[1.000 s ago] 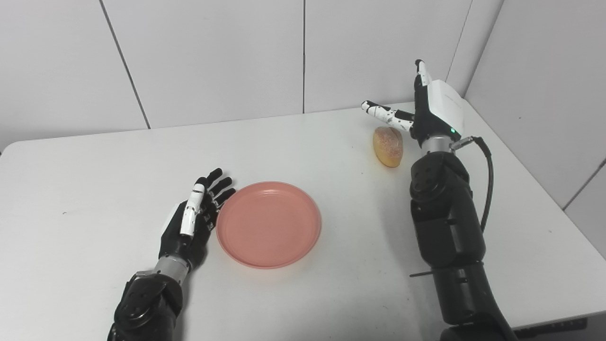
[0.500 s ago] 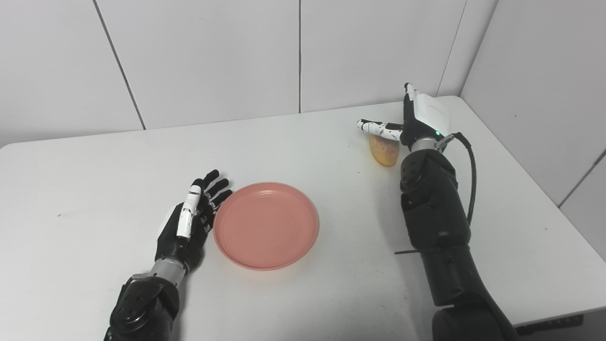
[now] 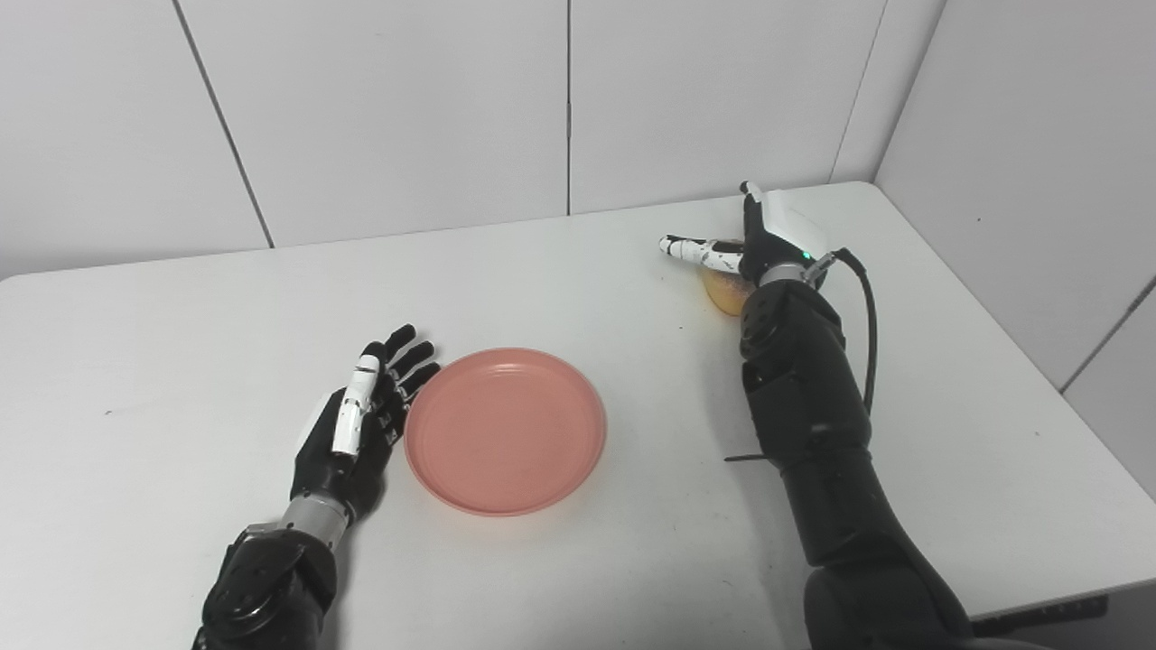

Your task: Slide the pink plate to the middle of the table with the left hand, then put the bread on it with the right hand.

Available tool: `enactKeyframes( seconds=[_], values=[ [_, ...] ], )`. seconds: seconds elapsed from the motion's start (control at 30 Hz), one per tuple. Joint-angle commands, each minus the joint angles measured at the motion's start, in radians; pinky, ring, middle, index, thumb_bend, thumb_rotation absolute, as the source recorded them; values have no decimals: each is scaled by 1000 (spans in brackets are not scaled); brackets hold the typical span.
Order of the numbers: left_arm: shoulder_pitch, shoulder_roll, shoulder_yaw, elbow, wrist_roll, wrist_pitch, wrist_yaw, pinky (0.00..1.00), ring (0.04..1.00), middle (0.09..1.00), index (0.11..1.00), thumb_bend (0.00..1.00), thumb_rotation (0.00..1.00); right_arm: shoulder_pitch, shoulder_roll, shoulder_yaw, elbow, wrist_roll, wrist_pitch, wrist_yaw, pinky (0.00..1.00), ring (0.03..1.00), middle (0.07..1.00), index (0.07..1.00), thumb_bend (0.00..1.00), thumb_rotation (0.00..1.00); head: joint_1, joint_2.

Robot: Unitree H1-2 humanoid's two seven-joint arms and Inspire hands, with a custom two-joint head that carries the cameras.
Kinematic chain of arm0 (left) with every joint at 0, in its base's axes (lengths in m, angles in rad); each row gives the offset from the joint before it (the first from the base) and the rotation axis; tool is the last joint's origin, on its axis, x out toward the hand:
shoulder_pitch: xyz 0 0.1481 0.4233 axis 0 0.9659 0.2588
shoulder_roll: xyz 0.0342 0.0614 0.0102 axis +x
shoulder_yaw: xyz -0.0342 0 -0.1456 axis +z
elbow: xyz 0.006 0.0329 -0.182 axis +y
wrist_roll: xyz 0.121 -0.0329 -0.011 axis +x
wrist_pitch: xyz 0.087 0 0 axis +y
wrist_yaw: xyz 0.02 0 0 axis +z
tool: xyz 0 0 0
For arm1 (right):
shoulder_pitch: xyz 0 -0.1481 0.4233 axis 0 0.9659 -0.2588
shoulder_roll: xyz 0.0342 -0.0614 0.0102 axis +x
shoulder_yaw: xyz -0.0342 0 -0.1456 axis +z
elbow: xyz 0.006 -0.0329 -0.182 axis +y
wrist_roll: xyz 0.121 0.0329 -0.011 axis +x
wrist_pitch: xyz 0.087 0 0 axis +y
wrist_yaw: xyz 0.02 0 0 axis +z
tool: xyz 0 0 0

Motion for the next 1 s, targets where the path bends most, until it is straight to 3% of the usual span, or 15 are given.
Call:
enactKeyframes(
  seconds=[0.0,0.2,0.83,0.97],
  values=[
    [9,5,0,-14,-12,39,-3,888,881,893,889,348,1000,-68,-7,4,-7,-1,-6,-31,906,954,978,961,1000,692,3,1],
    [9,9,0,-4,-13,30,-9,885,880,893,890,353,1000,-82,-14,-1,56,10,-6,-61,857,913,938,911,1000,676,6,3],
    [10,9,-2,-8,-26,50,-3,888,884,895,887,352,1000,-104,-45,3,147,70,-6,-126,862,913,939,922,1000,623,14,-10],
    [9,9,-1,4,-29,46,-8,901,891,900,893,357,1000,-105,-53,10,176,79,-6,-138,821,895,926,908,995,595,14,-14]
  ],
)
